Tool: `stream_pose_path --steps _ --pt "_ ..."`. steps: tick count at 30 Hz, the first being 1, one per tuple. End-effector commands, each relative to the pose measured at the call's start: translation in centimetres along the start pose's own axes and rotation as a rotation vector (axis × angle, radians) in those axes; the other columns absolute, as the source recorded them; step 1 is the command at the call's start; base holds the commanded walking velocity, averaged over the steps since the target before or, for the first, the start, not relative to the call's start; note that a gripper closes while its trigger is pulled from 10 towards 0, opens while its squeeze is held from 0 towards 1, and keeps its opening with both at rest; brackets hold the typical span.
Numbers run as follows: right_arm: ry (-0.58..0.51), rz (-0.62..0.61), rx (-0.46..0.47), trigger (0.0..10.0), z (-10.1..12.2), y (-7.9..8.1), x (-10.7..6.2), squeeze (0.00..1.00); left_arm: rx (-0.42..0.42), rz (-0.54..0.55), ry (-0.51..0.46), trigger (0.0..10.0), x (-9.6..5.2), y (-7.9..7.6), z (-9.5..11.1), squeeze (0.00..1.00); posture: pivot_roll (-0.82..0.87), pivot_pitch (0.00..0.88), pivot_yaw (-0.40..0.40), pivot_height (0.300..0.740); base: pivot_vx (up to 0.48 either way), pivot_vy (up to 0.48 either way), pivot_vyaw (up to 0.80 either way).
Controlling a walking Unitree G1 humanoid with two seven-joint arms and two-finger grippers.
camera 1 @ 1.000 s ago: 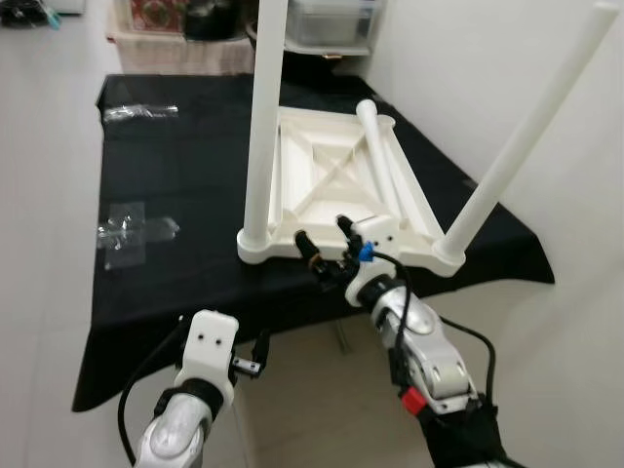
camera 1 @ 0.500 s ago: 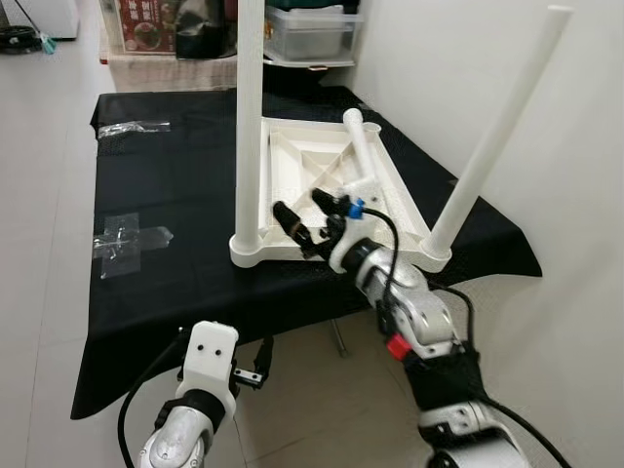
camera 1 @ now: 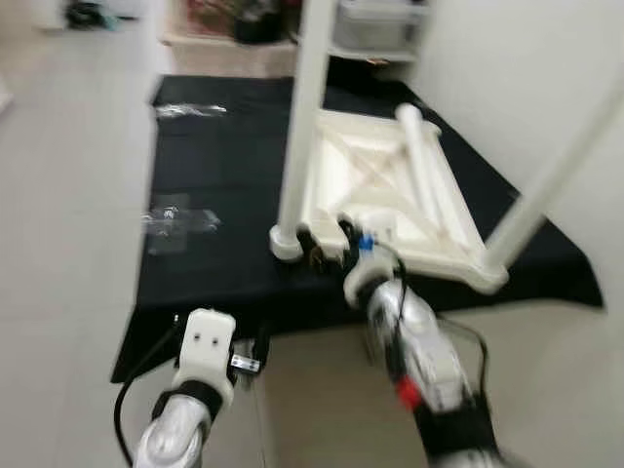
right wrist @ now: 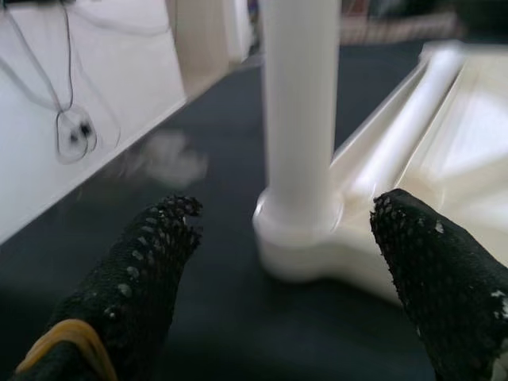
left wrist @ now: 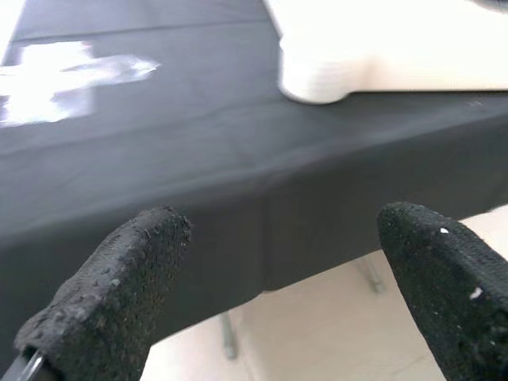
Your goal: Building children table
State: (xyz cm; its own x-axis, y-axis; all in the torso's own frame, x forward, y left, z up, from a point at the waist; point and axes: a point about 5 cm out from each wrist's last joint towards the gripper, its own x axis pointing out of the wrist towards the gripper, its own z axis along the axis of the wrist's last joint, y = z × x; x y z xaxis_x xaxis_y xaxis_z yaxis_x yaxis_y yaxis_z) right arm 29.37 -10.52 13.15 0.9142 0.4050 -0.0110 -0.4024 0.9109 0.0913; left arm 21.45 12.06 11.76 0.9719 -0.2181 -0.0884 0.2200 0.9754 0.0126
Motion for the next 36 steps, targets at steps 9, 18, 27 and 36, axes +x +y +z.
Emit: stream_pose_path --steps 9,18,27,36 --pt "0.0 -0.253 -0.153 10.0 -0.4 -3.3 -2.8 0.0 0.022 0.126 -0.037 10.0 -0.8 2.1 1.0 0.0 0.11 0.08 -0.14 0.74 0.0 0.0 0.79" --pt "-0.032 -0.485 -0.138 10.0 1.1 -6.2 -2.9 0.0 0.05 0.162 -0.078 10.0 0.1 3.1 1.8 0.0 0.11 0.065 -0.128 0.74 0.0 0.0 0.08" --pt "-0.07 -0.552 -0.144 10.0 2.3 -6.9 -2.0 0.0 0.036 0.129 -0.066 10.0 0.3 2.4 1.6 0.0 0.12 0.067 -0.129 0.74 0.0 0.0 -0.71" --pt "-0.112 -0.207 -0.094 10.0 4.5 -3.7 2.3 0.0 0.006 0.038 -0.021 10.0 0.0 0.8 0.7 0.0 0.12 0.079 -0.136 0.74 0.0 0.0 -0.09"
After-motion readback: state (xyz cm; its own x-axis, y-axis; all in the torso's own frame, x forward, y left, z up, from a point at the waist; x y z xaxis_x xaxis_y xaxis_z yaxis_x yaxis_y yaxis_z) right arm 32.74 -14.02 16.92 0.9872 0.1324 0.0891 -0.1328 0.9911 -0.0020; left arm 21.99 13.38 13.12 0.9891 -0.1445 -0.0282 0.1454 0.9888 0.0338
